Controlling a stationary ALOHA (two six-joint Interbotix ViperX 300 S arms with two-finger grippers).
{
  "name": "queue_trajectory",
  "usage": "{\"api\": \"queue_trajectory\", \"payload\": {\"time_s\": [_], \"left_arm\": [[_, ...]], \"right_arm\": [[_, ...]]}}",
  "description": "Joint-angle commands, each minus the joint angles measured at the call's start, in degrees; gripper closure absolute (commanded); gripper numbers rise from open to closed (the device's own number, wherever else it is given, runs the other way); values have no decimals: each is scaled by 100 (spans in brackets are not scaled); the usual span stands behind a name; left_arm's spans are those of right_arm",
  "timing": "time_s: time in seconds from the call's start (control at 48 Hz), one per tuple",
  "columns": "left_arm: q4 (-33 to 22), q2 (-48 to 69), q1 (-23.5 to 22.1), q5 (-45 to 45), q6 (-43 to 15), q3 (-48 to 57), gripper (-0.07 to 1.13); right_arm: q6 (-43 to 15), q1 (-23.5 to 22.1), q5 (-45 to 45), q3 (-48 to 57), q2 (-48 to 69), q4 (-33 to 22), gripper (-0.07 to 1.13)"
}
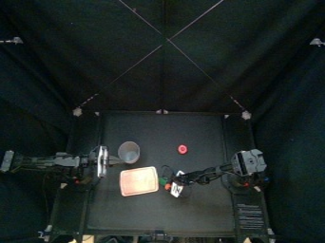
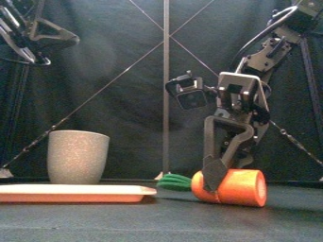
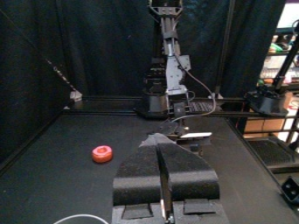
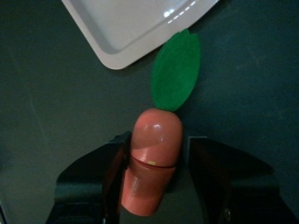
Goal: Pick the carrot then place it on the pink plate
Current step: Place carrot on the pink plate
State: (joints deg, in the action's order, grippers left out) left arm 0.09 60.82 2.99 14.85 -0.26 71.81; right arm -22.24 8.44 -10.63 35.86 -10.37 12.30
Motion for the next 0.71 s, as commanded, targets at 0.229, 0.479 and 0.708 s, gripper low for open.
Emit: {"api": "queue_trajectory", "payload": {"time_s": [0.229, 0.479, 0.708], "left_arm": [[9, -9, -9, 26, 0, -132, 107], [9, -9, -9, 26, 0, -132, 107], [9, -9, -9, 26, 0, -132, 107]], "right_arm": [[-9, 9, -35, -149, 62, -53, 44], [-9, -53, -765, -686, 439, -589, 45], [18, -272, -1600, -1573, 545, -1230, 45]]}}
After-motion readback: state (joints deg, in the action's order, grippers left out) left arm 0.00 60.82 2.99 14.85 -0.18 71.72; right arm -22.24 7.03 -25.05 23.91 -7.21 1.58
